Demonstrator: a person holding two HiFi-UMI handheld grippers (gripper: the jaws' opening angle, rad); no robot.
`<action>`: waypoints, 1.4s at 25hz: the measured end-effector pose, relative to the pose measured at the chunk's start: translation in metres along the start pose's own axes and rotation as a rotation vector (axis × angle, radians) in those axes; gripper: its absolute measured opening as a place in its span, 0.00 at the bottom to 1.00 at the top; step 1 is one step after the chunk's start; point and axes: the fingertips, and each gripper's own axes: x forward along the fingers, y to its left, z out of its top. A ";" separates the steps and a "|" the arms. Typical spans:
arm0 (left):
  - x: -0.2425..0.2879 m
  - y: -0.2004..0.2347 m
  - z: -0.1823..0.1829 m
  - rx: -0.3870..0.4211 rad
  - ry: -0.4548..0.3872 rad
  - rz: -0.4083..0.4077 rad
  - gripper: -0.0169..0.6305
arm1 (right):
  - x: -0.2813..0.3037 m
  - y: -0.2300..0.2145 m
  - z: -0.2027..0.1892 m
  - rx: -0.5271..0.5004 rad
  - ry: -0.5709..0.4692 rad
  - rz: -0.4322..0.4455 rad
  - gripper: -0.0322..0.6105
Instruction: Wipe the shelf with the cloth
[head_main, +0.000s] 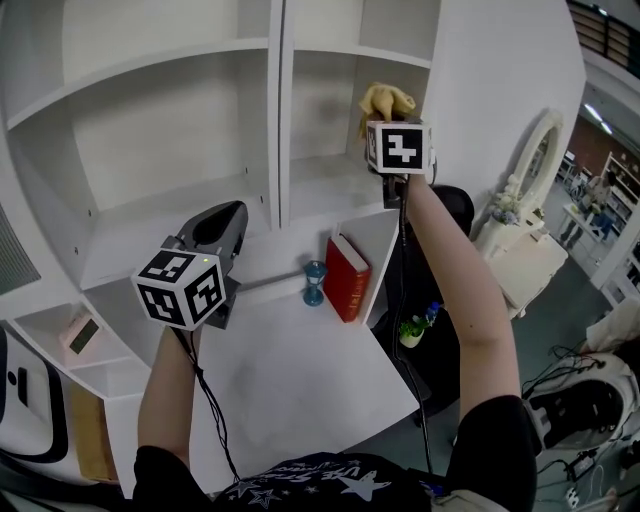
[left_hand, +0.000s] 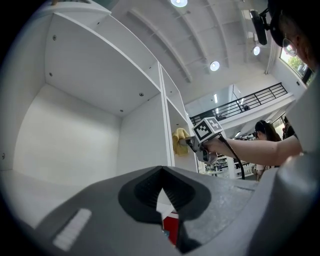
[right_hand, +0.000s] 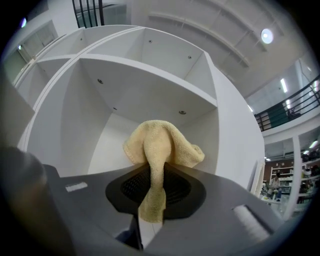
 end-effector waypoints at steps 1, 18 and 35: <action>0.000 0.002 0.000 0.000 -0.001 0.010 0.03 | 0.005 0.006 -0.002 -0.010 0.004 0.017 0.18; 0.010 0.042 0.009 0.030 -0.027 0.198 0.03 | 0.128 0.053 0.002 -0.053 -0.007 0.111 0.18; -0.004 0.047 0.005 0.001 -0.035 0.281 0.03 | 0.130 0.038 -0.004 -0.045 -0.018 0.112 0.18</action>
